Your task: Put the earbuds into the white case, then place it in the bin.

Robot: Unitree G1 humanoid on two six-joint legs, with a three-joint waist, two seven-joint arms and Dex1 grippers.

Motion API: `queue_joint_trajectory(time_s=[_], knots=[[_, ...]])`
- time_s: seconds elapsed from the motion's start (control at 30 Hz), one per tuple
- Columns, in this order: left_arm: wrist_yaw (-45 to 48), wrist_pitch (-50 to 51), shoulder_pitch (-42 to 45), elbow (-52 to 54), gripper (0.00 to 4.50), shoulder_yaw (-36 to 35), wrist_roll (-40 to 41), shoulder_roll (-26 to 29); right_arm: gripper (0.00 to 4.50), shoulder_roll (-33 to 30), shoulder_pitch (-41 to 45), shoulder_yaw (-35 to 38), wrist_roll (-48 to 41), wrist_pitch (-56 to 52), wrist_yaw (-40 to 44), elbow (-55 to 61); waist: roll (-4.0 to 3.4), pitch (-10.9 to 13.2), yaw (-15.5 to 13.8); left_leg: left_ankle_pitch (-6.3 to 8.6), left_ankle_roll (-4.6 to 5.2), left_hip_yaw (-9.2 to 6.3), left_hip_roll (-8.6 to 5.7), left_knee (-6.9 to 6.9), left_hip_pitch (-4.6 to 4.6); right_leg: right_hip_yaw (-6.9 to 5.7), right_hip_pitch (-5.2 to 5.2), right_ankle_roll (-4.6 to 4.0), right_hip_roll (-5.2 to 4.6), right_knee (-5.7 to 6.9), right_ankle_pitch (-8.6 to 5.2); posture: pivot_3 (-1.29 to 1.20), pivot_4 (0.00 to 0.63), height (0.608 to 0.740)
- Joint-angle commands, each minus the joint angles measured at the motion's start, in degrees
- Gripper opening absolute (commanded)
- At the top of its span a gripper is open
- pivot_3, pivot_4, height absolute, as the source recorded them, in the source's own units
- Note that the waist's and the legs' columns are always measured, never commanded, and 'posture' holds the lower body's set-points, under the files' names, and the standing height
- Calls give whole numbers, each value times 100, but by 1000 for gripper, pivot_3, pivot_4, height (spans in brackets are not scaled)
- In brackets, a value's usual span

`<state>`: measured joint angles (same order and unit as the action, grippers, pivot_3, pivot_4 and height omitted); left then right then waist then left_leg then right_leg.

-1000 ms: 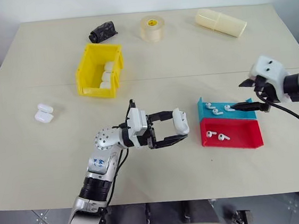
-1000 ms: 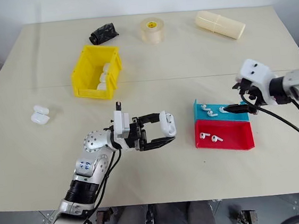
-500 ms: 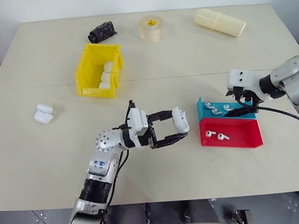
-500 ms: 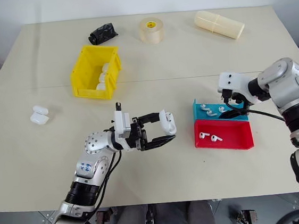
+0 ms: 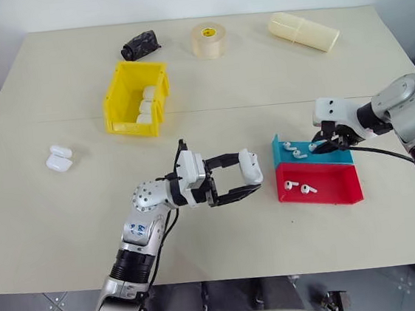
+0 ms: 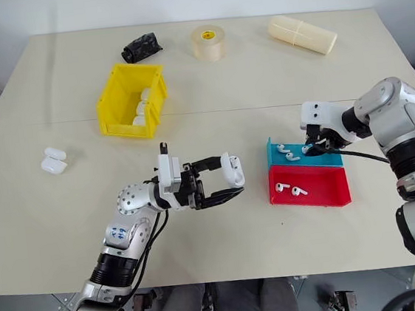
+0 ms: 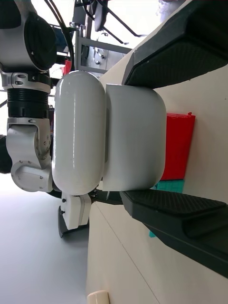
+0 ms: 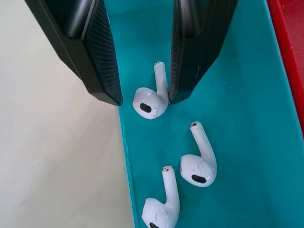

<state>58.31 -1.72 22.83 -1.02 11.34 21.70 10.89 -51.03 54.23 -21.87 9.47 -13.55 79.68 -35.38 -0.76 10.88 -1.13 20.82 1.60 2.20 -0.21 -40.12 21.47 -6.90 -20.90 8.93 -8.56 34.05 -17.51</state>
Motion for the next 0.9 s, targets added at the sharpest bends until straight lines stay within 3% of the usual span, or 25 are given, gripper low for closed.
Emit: queue_joint_trajectory(time_s=[0.03, 0.3, 0.43, 0.77, 0.9], knots=[[-3, -28, -21, 208, 2779, 37, 68, -40, 1564, 64, 6, 55, 93, 38, 25, -113, 0, 0, 1, 0, 0, 0, 0, 0, -2, 0, 1, 0, 0, 0, 0, 0, 150, 740], [6, -28, -19, 195, 2779, 36, 62, -33, 1564, 127, -29, 47, 112, 58, 100, -204, 0, 0, 0, 0, 0, -1, 0, 0, -10, 0, 10, 0, 0, -1, 0, 0, 150, 740], [16, -25, -24, 201, 2779, 35, 63, -15, 705, 181, -86, 140, 87, 73, 38, -177, 0, 0, 6, 0, 0, -1, 0, 0, -13, 0, 14, 0, 0, -1, 0, 0, 150, 740], [113, 22, 10, 194, 2779, 10, 105, 65, 705, 11, -387, 675, -109, -102, -28, 419, 0, 0, 13, 0, -1, -1, 4, 1, -17, 1, 17, 0, 1, -1, 0, 0, 150, 740], [162, 33, 65, 140, 2779, -48, 123, 113, 705, -247, -607, 1159, -578, -614, 181, 1110, -2, 1, -23, 0, -1, -2, 3, 1, -12, 1, 12, 0, -1, -1, 0, 0, 150, 740]])
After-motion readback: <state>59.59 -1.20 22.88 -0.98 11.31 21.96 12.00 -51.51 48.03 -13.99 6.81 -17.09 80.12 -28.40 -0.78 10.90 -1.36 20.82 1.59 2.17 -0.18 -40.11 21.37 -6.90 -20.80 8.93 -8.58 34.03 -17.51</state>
